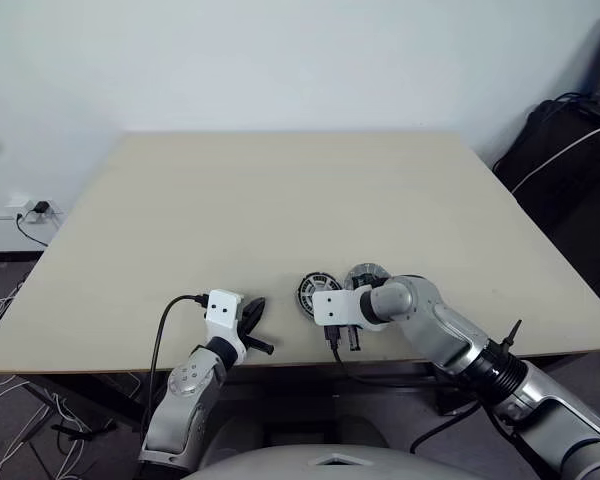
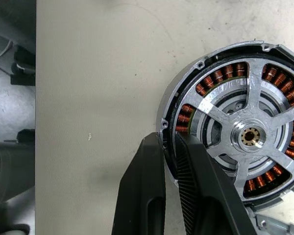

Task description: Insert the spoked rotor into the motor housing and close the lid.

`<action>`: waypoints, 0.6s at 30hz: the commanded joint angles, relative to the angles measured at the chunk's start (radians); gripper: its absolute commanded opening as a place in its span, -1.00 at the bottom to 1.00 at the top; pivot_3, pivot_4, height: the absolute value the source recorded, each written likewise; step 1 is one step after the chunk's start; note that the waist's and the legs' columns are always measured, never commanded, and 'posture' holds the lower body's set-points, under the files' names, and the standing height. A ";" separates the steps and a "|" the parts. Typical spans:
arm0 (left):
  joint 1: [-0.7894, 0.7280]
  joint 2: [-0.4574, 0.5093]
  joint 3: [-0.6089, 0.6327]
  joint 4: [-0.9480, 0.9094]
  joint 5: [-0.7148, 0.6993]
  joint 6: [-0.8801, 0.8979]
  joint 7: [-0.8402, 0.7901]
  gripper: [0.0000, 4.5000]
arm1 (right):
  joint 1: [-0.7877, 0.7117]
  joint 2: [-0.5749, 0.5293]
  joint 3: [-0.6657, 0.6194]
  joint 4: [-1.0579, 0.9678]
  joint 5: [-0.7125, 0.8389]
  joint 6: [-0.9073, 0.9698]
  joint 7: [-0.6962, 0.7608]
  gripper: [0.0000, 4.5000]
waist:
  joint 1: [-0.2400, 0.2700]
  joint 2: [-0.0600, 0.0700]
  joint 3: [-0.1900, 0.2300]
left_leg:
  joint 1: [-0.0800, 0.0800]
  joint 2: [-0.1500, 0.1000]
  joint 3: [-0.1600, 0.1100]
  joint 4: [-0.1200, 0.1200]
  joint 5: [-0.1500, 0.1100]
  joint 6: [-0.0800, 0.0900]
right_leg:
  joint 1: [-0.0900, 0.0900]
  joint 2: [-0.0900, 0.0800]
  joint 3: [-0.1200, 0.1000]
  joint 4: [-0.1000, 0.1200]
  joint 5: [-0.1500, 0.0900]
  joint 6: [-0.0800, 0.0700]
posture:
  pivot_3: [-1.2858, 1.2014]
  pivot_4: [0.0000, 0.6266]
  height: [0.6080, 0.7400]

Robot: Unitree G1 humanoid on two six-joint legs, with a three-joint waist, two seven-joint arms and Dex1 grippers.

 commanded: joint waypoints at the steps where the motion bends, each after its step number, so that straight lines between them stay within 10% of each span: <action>1: -0.014 -0.005 -0.002 -0.019 -0.010 -0.010 -0.005 -1.00 | -0.015 0.018 -0.044 -0.062 0.027 0.066 0.029 -0.96 | 0.000 0.000 0.000 | 0.000 0.000 0.000 0.000 0.000 0.000 | 0.000 0.000 0.000 0.000 0.000 0.000 | 0.03 -1.00 1.00; 9: -0.008 -0.005 -0.002 -0.021 -0.010 -0.012 -0.001 -1.00 | -0.047 0.078 -0.070 -0.035 0.048 0.126 0.005 -0.96 | -0.002 0.000 0.000 | 0.000 0.000 0.000 0.000 0.000 0.000 | -0.001 0.000 0.000 0.000 0.000 0.000 | 0.03 -1.00 1.00; 18: -0.004 0.003 0.003 -0.030 -0.012 -0.007 -0.002 -1.00 | -0.043 0.157 -0.116 -0.055 0.077 0.158 -0.071 0.33 | -0.001 0.001 0.000 | -0.001 0.000 0.000 0.000 0.000 0.000 | -0.001 -0.001 0.000 0.000 0.000 0.000 | 0.03 -1.00 1.00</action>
